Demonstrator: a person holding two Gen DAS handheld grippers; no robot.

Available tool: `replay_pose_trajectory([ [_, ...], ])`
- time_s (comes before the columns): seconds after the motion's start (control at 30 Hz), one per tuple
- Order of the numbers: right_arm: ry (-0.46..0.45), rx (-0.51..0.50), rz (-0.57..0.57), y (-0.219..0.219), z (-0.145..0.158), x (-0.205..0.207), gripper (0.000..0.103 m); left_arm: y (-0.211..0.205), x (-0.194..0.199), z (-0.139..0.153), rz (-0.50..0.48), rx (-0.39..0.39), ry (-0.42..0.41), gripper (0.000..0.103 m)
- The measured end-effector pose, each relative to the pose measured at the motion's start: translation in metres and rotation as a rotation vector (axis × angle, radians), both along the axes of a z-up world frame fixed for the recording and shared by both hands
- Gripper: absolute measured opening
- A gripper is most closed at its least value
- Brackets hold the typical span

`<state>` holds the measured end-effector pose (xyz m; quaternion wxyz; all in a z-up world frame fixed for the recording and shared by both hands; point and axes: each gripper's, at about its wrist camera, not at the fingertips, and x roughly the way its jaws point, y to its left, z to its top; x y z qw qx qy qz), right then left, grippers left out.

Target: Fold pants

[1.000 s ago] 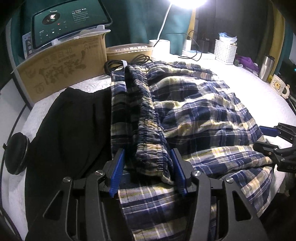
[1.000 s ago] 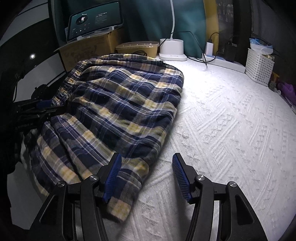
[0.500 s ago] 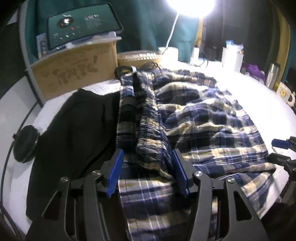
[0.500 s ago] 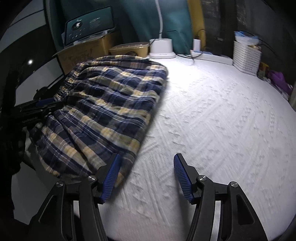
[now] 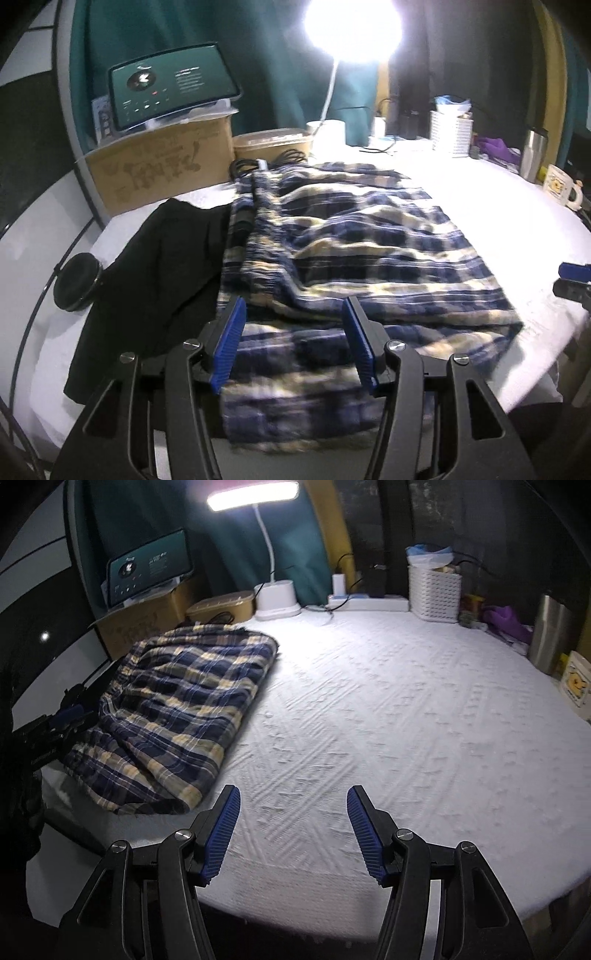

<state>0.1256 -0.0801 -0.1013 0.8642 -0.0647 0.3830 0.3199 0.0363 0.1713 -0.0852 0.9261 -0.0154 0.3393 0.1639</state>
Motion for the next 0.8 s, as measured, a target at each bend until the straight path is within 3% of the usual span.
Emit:
replay_pose_trajectory([
  [0.17, -0.027, 0.019, -0.039, -0.022, 0.011, -0.003, 0.066, -0.029, 0.002, 0.012, -0.067, 0.007, -0.016, 0.056],
  [0.5, -0.099, 0.055, -0.120, -0.065, 0.040, -0.004, 0.067, -0.087, 0.013, 0.046, -0.230, 0.008, -0.086, 0.072],
  [0.8, -0.189, 0.078, -0.172, -0.091, 0.077, -0.015, 0.068, -0.123, 0.006, 0.082, -0.325, 0.016, -0.174, 0.073],
])
